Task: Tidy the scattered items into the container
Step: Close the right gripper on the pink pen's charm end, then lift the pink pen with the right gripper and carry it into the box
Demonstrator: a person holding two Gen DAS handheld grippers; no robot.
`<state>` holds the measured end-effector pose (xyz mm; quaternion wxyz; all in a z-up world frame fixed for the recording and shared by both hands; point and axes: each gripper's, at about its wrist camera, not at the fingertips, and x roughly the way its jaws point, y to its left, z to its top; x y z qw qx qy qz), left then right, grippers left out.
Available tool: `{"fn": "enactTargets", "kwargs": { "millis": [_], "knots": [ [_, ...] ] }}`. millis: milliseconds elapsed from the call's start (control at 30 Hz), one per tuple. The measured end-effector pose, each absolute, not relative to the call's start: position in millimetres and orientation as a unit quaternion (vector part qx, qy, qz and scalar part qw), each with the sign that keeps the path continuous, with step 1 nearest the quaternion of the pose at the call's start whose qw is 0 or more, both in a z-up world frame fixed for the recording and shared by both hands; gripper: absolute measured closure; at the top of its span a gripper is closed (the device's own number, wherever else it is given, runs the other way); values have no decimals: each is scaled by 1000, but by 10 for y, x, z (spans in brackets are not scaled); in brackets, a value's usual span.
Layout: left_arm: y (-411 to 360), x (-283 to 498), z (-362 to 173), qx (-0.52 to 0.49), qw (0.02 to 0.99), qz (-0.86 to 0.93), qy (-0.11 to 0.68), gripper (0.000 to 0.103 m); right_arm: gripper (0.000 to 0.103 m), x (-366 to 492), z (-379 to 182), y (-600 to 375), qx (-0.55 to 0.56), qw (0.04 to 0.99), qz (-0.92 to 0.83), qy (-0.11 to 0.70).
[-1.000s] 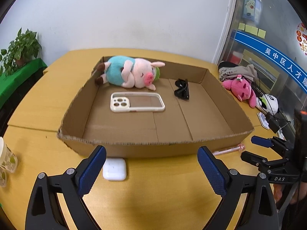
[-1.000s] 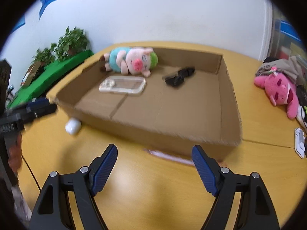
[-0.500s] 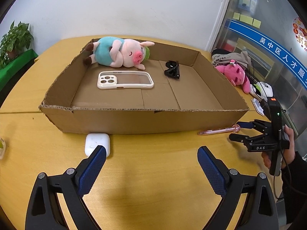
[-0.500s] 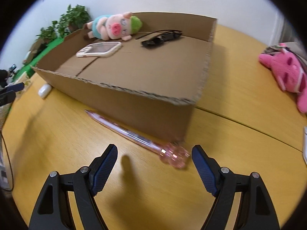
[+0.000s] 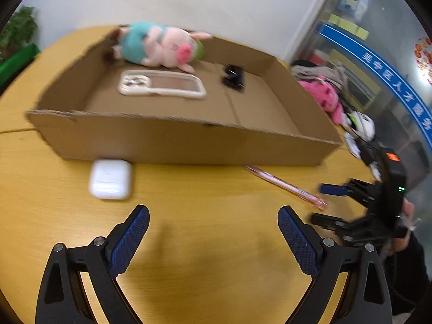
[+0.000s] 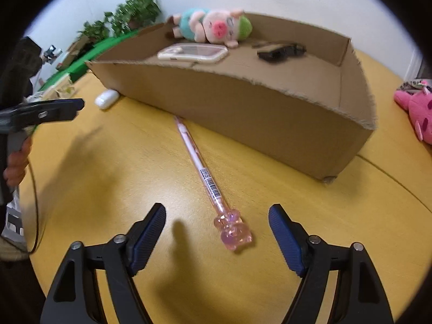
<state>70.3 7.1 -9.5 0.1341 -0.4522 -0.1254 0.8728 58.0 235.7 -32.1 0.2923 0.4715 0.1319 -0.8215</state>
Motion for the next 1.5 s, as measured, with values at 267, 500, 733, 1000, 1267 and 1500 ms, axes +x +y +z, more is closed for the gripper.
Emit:
{"fn": "enactTargets", "kwargs": {
  "millis": [267, 500, 733, 1000, 1267, 1500],
  "knots": [
    [316, 436, -398, -507, 190, 801, -255, 8, 83, 932, -270, 2015, 498, 247, -818, 145],
    [674, 282, -493, -529, 221, 770, -281, 34, 83, 1156, -276, 2084, 509, 259, -821, -9],
    [639, 284, -579, -540, 196, 761, -302, 92, 83, 1328, -159, 2047, 480, 298, -822, -75],
    [468, 447, -280, -496, 176, 799, -291, 91, 84, 1303, -169, 2014, 473, 303, -819, -121],
    [457, 452, -124, -474, 174, 818, -276, 90, 84, 1239, -157, 2058, 467, 302, -818, -144],
    [590, 408, 59, -461, 188, 828, -257, 93, 84, 1210, -93, 2041, 457, 300, -826, -136]
  ]
}}
